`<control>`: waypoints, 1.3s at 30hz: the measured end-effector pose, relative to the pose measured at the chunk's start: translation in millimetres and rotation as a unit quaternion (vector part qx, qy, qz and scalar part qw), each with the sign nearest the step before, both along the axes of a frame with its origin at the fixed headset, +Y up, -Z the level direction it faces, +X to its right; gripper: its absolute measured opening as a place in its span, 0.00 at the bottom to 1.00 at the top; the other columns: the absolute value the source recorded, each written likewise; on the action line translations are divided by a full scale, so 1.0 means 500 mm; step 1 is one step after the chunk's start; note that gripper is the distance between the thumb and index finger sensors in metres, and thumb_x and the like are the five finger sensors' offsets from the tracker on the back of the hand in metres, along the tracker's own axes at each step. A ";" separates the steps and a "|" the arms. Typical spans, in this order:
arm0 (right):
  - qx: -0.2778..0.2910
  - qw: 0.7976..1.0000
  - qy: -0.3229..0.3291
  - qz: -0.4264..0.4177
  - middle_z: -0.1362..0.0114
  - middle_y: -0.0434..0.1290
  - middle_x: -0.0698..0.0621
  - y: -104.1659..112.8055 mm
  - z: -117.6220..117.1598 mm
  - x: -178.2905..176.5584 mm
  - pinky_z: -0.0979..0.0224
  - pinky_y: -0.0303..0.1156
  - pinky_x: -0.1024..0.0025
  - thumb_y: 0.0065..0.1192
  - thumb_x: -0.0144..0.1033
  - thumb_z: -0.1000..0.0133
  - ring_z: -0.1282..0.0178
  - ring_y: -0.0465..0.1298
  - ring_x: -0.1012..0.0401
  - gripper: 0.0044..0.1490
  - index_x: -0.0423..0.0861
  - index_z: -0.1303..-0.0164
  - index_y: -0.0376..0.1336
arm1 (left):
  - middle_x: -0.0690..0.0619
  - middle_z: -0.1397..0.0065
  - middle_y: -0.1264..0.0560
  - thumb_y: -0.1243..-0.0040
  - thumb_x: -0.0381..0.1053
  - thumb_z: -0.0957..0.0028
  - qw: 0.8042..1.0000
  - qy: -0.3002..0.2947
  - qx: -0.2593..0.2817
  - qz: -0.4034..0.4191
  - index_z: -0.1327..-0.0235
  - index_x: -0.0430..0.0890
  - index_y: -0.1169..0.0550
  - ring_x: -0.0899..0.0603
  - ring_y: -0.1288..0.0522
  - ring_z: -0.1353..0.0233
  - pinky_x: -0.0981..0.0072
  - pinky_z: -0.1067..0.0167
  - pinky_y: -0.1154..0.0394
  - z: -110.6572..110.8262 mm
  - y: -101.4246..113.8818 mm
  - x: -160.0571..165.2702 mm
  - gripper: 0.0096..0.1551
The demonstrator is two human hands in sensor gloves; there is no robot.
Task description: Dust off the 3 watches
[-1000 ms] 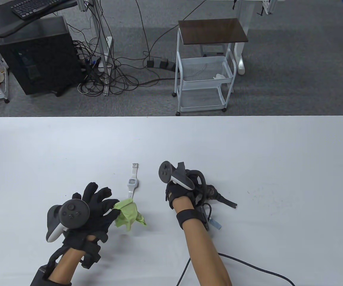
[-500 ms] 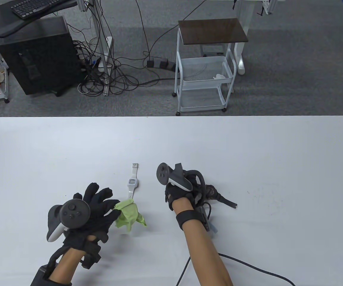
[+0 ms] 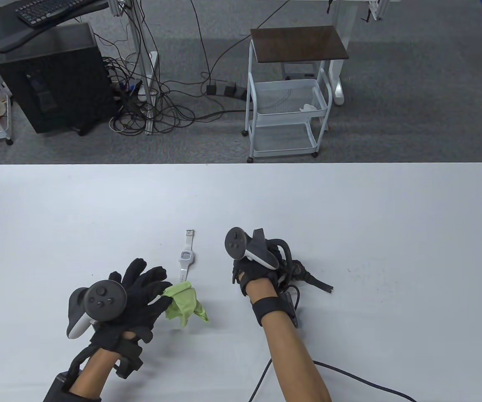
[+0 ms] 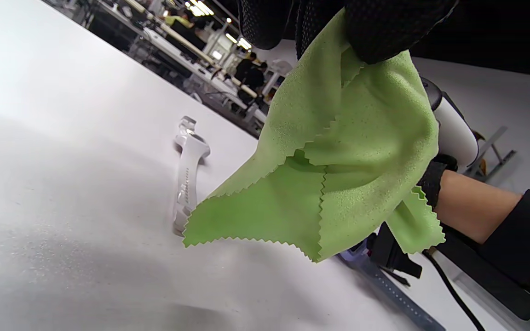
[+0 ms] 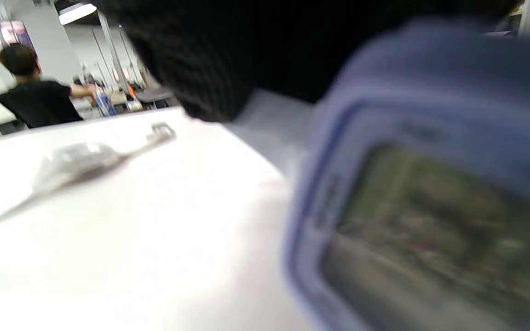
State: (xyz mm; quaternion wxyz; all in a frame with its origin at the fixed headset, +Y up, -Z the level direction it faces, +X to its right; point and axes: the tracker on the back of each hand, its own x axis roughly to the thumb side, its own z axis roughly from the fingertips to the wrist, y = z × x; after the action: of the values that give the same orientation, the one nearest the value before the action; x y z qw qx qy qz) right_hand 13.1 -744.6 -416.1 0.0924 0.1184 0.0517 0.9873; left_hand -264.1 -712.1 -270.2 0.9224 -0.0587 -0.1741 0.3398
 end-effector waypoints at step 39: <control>0.146 0.859 0.124 -0.475 0.66 0.88 0.50 0.190 0.210 0.044 0.49 0.76 0.50 0.63 0.46 0.53 0.77 0.88 0.60 0.24 0.43 0.56 0.73 | 0.56 0.16 0.34 0.51 0.61 0.35 0.991 -0.067 -0.027 0.111 0.28 0.56 0.31 0.33 0.53 0.11 0.21 0.32 0.68 -0.004 -0.014 0.008 0.24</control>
State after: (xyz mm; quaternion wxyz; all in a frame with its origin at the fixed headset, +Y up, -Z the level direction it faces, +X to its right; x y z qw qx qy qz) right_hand 35.0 -649.6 -311.3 0.5248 0.2619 -0.1448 0.7969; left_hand -259.9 -719.2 -272.1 0.8633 -0.0863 -0.2316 0.4400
